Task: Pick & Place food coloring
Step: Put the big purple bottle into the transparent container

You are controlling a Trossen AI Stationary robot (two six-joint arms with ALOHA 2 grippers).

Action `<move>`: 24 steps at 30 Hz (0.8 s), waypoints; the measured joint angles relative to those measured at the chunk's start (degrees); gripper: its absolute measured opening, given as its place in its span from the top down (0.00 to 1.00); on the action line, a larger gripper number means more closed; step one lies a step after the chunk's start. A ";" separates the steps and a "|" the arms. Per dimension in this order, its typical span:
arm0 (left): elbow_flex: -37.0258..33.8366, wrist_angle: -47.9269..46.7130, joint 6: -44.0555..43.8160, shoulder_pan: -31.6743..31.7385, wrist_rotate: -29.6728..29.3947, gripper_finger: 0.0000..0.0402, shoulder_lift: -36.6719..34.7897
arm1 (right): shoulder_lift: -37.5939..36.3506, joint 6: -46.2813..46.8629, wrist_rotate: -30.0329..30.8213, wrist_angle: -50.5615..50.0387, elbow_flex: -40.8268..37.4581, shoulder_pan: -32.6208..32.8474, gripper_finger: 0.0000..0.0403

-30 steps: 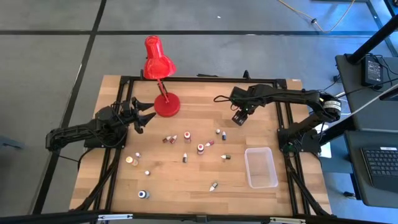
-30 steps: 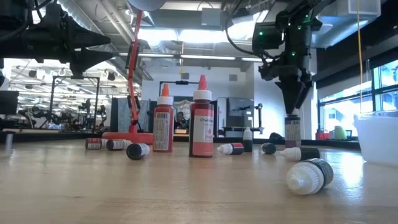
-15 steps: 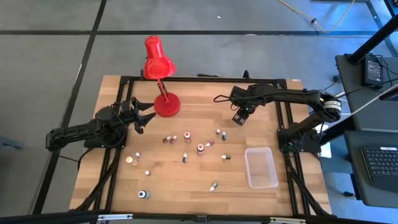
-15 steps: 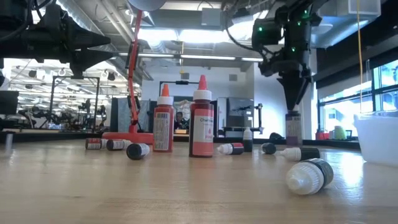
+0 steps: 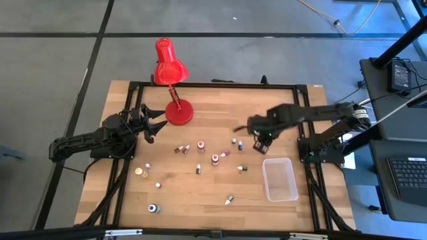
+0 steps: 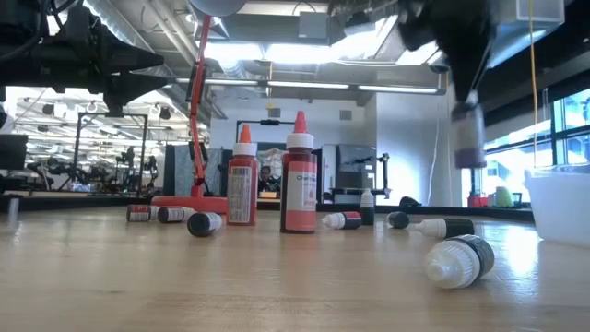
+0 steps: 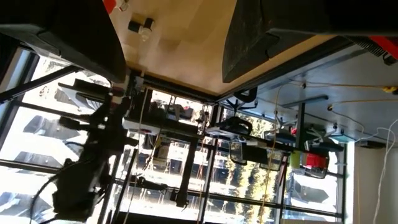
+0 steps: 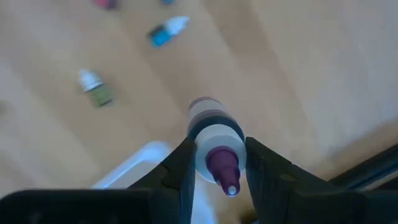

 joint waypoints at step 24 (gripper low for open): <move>0.00 0.00 0.00 0.01 -0.02 0.35 0.00 | -6.23 49.99 4.91 -10.62 -8.21 35.30 0.71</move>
